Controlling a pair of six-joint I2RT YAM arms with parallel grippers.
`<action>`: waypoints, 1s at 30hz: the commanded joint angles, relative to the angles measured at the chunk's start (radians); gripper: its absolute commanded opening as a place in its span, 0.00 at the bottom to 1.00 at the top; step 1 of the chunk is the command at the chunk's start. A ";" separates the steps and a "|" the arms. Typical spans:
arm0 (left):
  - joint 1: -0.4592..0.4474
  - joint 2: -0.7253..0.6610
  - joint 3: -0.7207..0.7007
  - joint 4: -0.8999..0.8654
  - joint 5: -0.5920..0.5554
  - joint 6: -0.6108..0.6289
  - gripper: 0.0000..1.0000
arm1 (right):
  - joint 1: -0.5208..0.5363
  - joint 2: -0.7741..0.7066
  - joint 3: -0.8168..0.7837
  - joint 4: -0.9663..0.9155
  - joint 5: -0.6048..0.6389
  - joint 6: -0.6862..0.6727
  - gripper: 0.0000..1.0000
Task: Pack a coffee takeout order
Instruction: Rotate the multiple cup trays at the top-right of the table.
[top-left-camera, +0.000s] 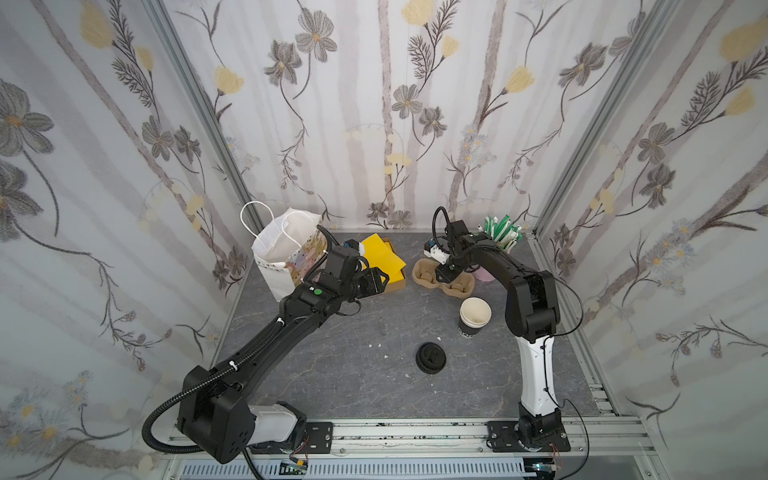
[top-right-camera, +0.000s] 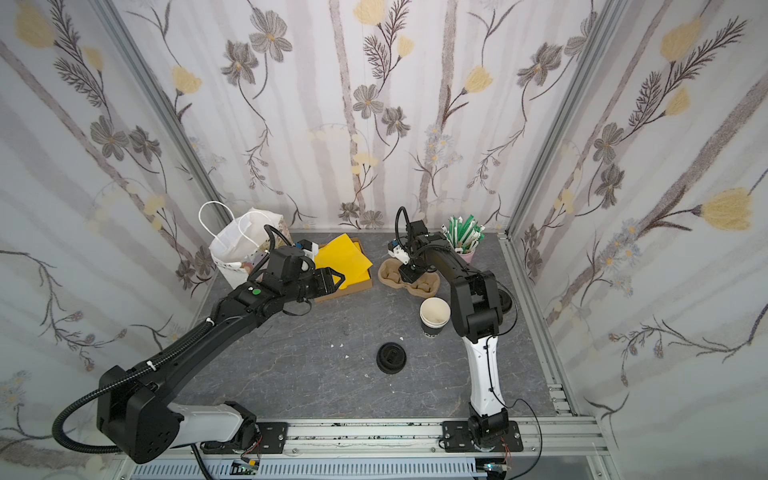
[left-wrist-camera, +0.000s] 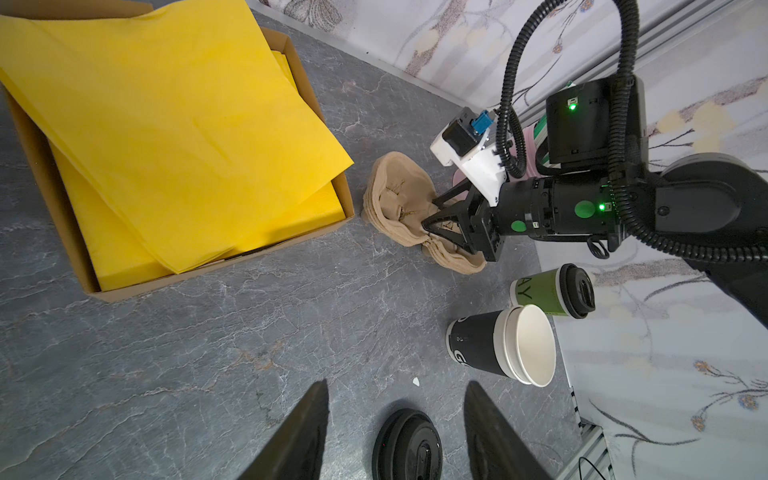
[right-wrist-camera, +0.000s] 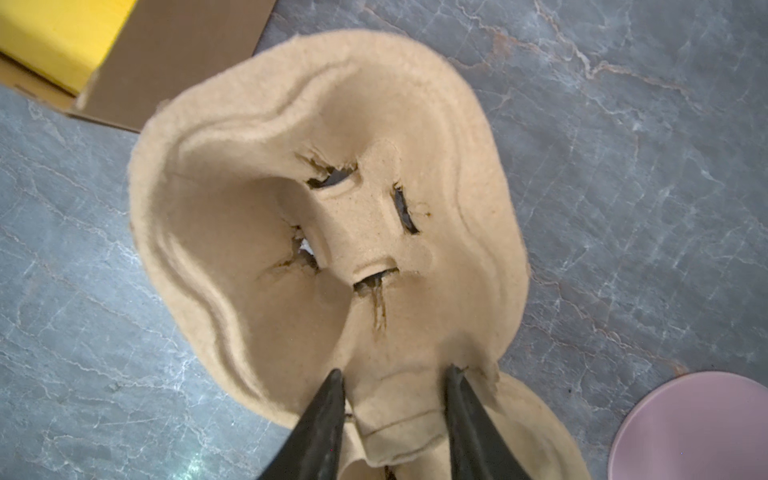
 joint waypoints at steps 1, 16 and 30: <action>0.001 0.005 0.002 0.010 -0.008 0.004 0.55 | -0.005 0.003 0.004 -0.013 0.023 0.061 0.39; 0.000 0.017 0.003 0.011 -0.007 0.019 0.55 | -0.003 0.015 0.052 -0.004 -0.001 0.323 0.35; 0.000 0.017 -0.002 0.012 -0.010 0.028 0.55 | 0.007 0.006 0.051 -0.030 -0.002 0.329 0.53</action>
